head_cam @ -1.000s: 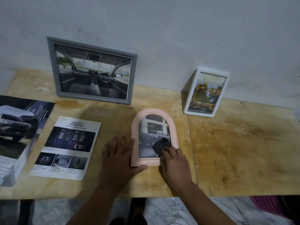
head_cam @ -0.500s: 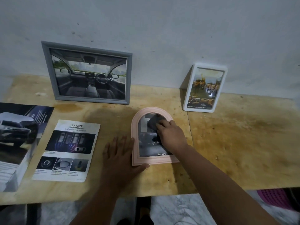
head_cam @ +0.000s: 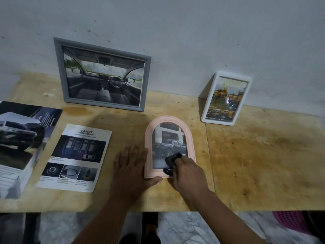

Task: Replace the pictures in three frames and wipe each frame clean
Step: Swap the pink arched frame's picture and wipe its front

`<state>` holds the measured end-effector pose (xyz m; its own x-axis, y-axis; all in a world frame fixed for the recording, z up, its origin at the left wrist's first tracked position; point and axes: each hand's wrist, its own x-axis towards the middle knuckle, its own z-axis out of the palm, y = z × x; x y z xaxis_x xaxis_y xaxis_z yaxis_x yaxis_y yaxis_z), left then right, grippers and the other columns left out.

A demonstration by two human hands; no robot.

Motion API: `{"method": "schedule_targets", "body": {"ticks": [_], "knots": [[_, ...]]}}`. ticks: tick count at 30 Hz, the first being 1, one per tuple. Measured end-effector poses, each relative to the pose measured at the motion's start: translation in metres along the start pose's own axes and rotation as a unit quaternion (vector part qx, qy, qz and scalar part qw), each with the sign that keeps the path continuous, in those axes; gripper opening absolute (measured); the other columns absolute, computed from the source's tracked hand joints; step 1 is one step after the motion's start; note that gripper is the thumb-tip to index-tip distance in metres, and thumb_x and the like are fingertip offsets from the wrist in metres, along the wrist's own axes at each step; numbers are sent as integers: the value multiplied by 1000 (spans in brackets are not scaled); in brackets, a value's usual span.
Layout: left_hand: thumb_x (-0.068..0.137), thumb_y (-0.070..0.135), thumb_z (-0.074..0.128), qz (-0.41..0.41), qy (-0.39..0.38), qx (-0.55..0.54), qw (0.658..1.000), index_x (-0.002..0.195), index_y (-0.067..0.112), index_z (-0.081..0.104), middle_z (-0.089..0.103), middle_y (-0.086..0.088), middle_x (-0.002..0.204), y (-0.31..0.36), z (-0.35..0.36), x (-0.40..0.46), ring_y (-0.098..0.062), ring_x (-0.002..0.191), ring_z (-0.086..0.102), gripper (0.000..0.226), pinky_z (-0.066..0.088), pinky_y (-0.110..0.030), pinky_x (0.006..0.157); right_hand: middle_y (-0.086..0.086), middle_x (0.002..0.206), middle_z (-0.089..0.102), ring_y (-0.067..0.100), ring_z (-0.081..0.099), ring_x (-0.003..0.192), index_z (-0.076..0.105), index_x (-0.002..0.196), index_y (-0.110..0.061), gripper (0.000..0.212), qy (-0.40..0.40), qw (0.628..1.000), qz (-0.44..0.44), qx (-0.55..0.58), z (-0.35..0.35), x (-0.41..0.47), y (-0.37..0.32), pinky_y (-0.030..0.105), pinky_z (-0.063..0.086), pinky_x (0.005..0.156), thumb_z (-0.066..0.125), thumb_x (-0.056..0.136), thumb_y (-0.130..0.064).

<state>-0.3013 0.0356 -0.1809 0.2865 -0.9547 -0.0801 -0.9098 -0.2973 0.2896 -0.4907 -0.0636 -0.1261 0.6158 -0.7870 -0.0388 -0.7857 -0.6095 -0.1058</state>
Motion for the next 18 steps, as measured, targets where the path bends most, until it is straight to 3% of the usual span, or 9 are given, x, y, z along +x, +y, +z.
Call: {"method": "schedule_targets", "body": {"ticks": [3,6,7,9,11,12,14,16,18], "knots": [[75,92,42,0,1,2,1000,158,22,35,30,-12,166,1,0,0,-38,154,25,109,20,-60,121,0,94,66,20,62,83,67,93,-19,18,-4,997,-11,77,4,4,-29,29,43,60,51,95,-26],[78,90,41,1,5,6,1000,158,22,36,31,-12,166,0,2,0,-38,154,24,105,19,-60,121,-1,97,68,19,63,85,70,100,-18,22,-65,976,-8,209,-4,20,-44,28,46,65,49,101,-24],[77,92,41,1,8,4,1000,158,23,36,31,-12,166,0,2,-1,-38,154,24,107,19,-60,122,-1,96,69,18,65,85,71,103,-18,22,-102,953,33,283,-7,30,-38,27,50,67,49,102,-23],[75,96,40,3,9,-3,1000,159,25,33,29,-11,167,0,2,-1,-37,155,21,111,16,-59,123,1,92,72,19,69,83,75,102,-19,22,-138,858,146,473,-19,50,-19,31,58,73,53,105,-20],[73,97,38,3,7,-4,1000,160,26,30,25,-9,168,0,1,0,-36,156,18,113,13,-58,124,3,92,74,22,71,88,77,97,-22,25,-54,799,196,566,-26,69,6,47,61,85,55,105,-17],[73,98,37,2,5,-4,1000,160,27,29,23,-9,169,-1,1,0,-36,157,16,113,13,-58,125,1,94,74,19,70,91,77,99,-21,24,-3,812,187,553,-28,78,15,47,60,86,54,105,-16],[72,99,34,0,-1,-1,1000,161,28,27,19,-7,170,-1,1,0,-35,158,13,113,12,-57,125,-3,107,74,15,66,99,74,115,-20,23,70,879,134,452,-21,90,29,38,57,88,53,105,-18],[73,99,34,-1,-6,0,1000,161,29,25,18,-7,171,-1,1,1,-34,158,12,113,12,-58,125,-3,120,70,21,60,107,69,124,-22,28,72,964,54,251,-4,95,34,41,51,89,50,103,-24],[73,99,34,-1,-10,-1,1000,162,29,25,19,-7,171,-2,2,2,-34,158,12,113,12,-58,125,-3,131,65,26,55,113,68,125,-25,33,51,996,-2,70,20,87,29,44,46,87,46,101,-30]]}}
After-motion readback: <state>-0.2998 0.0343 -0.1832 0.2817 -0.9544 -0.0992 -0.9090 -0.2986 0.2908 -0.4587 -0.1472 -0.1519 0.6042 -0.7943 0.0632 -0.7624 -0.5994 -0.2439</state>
